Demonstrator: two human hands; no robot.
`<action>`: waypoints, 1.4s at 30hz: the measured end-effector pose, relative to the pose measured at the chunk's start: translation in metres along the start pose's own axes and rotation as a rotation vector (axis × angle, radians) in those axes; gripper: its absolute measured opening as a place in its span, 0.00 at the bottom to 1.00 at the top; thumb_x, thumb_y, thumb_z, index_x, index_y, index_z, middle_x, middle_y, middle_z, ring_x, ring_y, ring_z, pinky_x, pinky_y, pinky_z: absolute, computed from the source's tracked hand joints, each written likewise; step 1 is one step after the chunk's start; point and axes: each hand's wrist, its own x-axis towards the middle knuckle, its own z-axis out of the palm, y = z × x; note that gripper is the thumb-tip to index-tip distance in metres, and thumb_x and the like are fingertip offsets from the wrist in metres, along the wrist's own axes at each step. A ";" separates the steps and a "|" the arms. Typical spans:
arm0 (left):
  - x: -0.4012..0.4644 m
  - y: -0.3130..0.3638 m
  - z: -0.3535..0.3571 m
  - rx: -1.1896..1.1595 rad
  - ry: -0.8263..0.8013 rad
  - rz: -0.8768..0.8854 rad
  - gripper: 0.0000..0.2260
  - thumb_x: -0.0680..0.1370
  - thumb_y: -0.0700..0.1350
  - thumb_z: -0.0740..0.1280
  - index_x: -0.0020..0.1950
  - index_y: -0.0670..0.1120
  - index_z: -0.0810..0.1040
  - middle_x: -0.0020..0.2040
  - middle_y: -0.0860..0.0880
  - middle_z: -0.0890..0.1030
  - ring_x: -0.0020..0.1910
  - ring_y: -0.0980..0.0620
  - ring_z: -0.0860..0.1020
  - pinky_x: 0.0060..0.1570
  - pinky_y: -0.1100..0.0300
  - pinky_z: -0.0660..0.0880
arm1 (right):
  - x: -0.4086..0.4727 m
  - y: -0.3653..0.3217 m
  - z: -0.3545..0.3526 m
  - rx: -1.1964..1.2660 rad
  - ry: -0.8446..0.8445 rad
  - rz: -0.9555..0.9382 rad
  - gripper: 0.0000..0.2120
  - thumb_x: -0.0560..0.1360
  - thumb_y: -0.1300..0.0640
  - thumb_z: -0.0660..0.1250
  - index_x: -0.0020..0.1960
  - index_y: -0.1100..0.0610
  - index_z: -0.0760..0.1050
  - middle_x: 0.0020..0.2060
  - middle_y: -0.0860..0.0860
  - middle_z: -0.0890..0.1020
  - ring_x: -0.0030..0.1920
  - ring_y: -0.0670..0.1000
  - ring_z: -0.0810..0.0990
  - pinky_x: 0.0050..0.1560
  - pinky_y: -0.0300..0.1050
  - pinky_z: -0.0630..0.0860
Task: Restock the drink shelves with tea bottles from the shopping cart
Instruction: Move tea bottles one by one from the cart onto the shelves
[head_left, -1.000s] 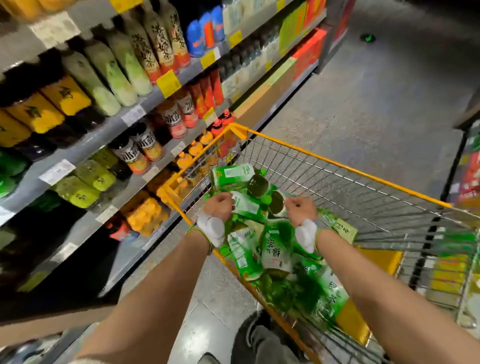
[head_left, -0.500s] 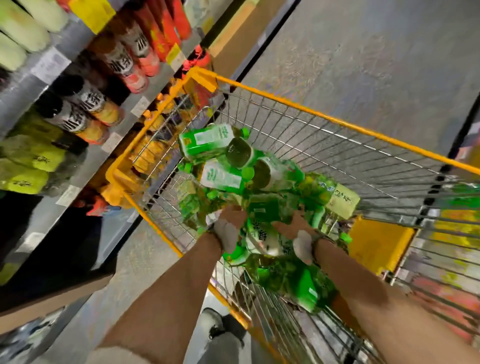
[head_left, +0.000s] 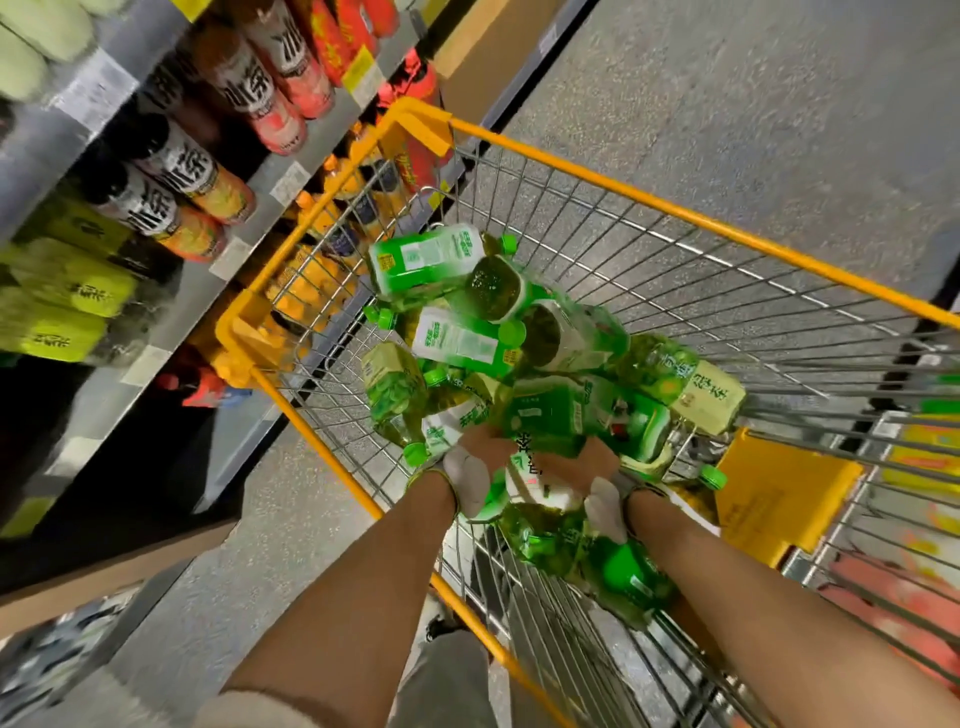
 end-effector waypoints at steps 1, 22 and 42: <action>-0.006 0.002 -0.006 0.003 -0.024 -0.009 0.19 0.78 0.41 0.65 0.67 0.36 0.71 0.65 0.35 0.75 0.50 0.48 0.73 0.58 0.50 0.74 | -0.003 0.000 -0.002 -0.012 -0.012 -0.019 0.36 0.64 0.39 0.73 0.63 0.62 0.73 0.57 0.58 0.79 0.58 0.57 0.78 0.58 0.48 0.75; -0.166 -0.013 -0.123 0.574 0.257 0.529 0.49 0.58 0.54 0.80 0.74 0.41 0.64 0.71 0.40 0.69 0.72 0.42 0.66 0.71 0.56 0.61 | -0.168 -0.146 -0.002 -0.760 0.013 -0.567 0.34 0.59 0.41 0.75 0.61 0.53 0.76 0.53 0.53 0.81 0.53 0.54 0.81 0.55 0.49 0.79; -0.334 -0.108 -0.232 0.659 0.581 0.604 0.39 0.63 0.52 0.80 0.69 0.47 0.67 0.64 0.46 0.75 0.62 0.44 0.75 0.58 0.53 0.73 | -0.332 -0.228 0.110 -0.981 0.278 -1.060 0.44 0.66 0.38 0.72 0.75 0.49 0.57 0.72 0.52 0.64 0.71 0.56 0.64 0.69 0.52 0.64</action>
